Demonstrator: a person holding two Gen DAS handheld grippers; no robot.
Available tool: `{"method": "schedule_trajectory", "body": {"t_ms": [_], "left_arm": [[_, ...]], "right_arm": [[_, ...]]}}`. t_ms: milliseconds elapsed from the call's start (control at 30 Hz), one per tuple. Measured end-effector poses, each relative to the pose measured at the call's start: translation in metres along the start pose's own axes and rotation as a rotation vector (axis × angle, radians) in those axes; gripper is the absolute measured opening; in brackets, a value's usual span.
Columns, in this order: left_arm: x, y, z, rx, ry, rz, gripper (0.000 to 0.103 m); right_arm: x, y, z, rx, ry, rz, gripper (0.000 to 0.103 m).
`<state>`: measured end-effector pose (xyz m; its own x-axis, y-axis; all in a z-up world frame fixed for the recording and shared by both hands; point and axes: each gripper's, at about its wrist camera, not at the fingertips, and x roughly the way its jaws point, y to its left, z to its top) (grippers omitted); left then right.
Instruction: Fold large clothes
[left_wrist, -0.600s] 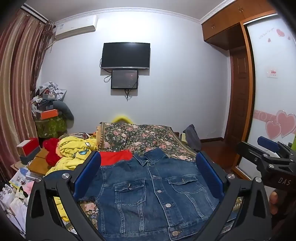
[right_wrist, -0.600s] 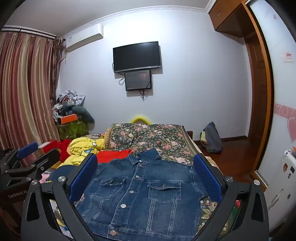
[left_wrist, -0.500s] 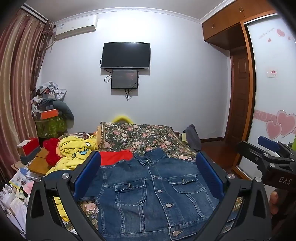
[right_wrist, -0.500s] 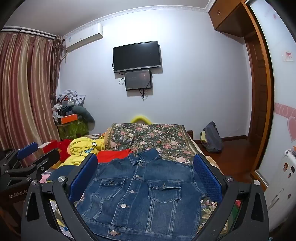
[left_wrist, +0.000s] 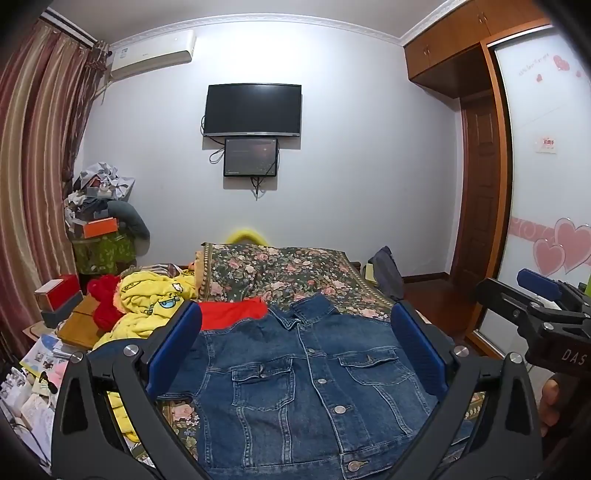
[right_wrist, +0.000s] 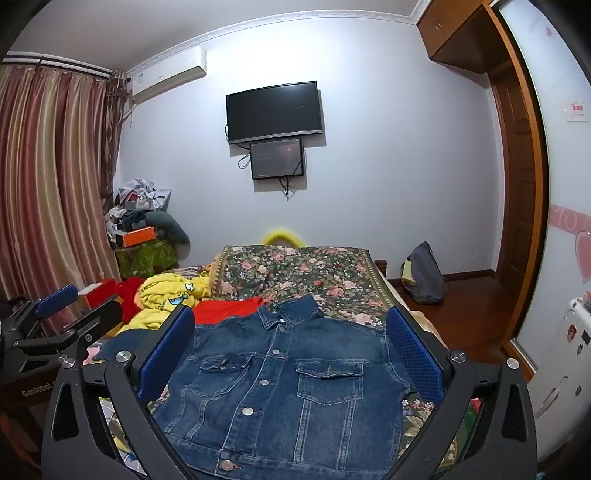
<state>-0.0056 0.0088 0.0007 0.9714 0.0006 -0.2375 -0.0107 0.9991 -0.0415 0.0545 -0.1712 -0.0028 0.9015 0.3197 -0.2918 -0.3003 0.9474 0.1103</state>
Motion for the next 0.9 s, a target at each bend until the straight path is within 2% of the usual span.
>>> {"method": "schedule_trajectory", "body": {"t_ms": [367, 900], "left_arm": [[0.014, -0.003, -0.004, -0.004, 0.009, 0.008, 0.103], [0.014, -0.002, -0.004, -0.006, 0.007, 0.012, 0.103]], "right_arm": [[0.003, 0.001, -0.002, 0.001, 0.001, 0.002, 0.103], [0.003, 0.003, -0.002, 0.001, 0.005, 0.003, 0.103]]}}
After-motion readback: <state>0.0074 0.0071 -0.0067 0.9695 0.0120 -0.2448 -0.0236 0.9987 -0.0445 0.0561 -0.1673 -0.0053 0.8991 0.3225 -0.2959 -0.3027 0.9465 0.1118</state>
